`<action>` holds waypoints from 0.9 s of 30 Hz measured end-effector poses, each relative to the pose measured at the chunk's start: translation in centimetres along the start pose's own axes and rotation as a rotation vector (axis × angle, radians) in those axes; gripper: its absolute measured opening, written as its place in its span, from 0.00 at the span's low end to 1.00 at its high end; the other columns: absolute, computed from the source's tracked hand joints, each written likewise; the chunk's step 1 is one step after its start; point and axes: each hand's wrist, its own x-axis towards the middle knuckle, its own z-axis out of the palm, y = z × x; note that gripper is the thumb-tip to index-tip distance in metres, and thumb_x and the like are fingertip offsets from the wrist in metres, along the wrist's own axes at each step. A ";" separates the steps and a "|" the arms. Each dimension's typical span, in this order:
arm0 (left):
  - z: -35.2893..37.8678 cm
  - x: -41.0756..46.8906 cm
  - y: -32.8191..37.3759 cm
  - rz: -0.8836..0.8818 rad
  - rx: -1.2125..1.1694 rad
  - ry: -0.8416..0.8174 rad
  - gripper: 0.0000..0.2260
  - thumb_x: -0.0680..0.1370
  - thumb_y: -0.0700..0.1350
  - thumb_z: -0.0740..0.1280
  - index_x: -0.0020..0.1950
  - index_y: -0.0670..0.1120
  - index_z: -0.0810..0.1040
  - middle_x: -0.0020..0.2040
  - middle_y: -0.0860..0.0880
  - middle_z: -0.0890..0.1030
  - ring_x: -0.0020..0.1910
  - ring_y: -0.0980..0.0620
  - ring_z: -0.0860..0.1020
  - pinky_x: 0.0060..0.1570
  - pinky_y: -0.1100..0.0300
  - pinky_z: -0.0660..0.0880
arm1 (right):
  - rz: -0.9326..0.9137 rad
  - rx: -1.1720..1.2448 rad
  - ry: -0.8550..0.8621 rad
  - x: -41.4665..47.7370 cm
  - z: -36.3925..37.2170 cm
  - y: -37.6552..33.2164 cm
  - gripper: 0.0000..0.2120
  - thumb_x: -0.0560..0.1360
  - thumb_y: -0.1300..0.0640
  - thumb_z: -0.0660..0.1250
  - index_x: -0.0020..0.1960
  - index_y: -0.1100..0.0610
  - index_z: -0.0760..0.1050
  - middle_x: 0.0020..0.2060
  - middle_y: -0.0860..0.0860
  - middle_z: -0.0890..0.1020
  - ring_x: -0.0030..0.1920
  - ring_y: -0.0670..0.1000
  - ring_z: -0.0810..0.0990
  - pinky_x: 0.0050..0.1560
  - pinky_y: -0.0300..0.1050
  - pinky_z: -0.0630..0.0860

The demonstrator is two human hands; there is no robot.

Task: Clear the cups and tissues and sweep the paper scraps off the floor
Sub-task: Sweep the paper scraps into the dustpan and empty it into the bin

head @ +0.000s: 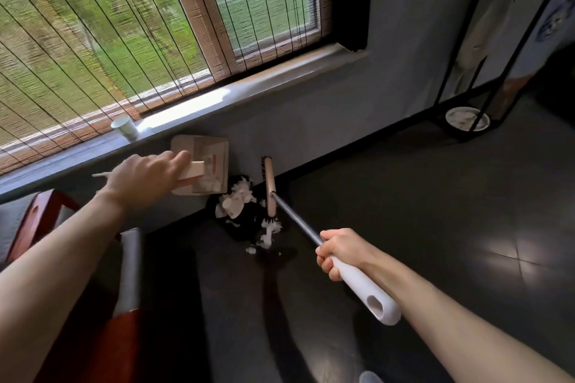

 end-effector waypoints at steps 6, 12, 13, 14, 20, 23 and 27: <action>3.4 -2.0 2.0 0.077 -0.010 0.092 0.04 0.74 0.43 0.59 0.45 0.43 0.68 0.28 0.44 0.75 0.19 0.46 0.76 0.15 0.61 0.68 | -0.016 -0.014 -0.021 0.8 0.0 -0.1 0.14 0.76 0.72 0.56 0.57 0.58 0.66 0.32 0.55 0.70 0.20 0.44 0.68 0.19 0.34 0.64; 7.2 -1.9 5.7 0.087 -0.017 0.031 0.08 0.70 0.41 0.56 0.37 0.43 0.75 0.26 0.46 0.73 0.18 0.48 0.75 0.13 0.64 0.66 | 0.009 -0.070 -0.003 1.6 -0.5 1.0 0.14 0.75 0.72 0.56 0.59 0.62 0.64 0.31 0.54 0.70 0.20 0.44 0.68 0.19 0.34 0.64; 6.5 -1.6 5.3 0.054 -0.011 0.037 0.07 0.71 0.40 0.59 0.36 0.42 0.75 0.26 0.46 0.73 0.18 0.48 0.75 0.13 0.63 0.67 | 0.015 -0.077 0.002 1.6 -0.6 1.2 0.15 0.75 0.72 0.56 0.59 0.61 0.67 0.31 0.55 0.70 0.20 0.44 0.68 0.19 0.34 0.64; 6.0 -1.5 4.6 0.026 -0.013 0.036 0.04 0.71 0.38 0.63 0.37 0.41 0.76 0.26 0.45 0.74 0.19 0.47 0.75 0.13 0.62 0.67 | 0.022 -0.071 0.006 1.5 -0.6 1.3 0.17 0.76 0.72 0.56 0.60 0.56 0.68 0.31 0.55 0.70 0.20 0.44 0.68 0.19 0.34 0.64; 1.4 -4.5 0.9 -0.223 -0.108 0.140 0.18 0.82 0.56 0.51 0.46 0.41 0.65 0.30 0.39 0.76 0.20 0.39 0.76 0.19 0.52 0.70 | 0.051 -0.058 0.058 1.3 -0.6 1.7 0.11 0.76 0.72 0.54 0.54 0.60 0.68 0.31 0.55 0.70 0.18 0.44 0.67 0.18 0.33 0.63; -1.3 -7.4 0.1 -0.471 -0.072 0.144 0.15 0.76 0.49 0.67 0.47 0.42 0.63 0.33 0.35 0.77 0.25 0.34 0.76 0.24 0.46 0.72 | 0.050 -0.096 0.073 1.0 0.1 1.8 0.11 0.76 0.72 0.54 0.56 0.63 0.64 0.30 0.55 0.69 0.17 0.44 0.67 0.18 0.32 0.63; -3.4 -10.9 0.9 -0.714 -0.036 0.165 0.17 0.75 0.52 0.66 0.47 0.41 0.65 0.30 0.31 0.74 0.25 0.30 0.75 0.24 0.47 0.69 | 0.068 -0.097 0.053 1.2 0.4 1.7 0.10 0.77 0.72 0.54 0.45 0.59 0.68 0.29 0.54 0.69 0.17 0.44 0.67 0.17 0.32 0.63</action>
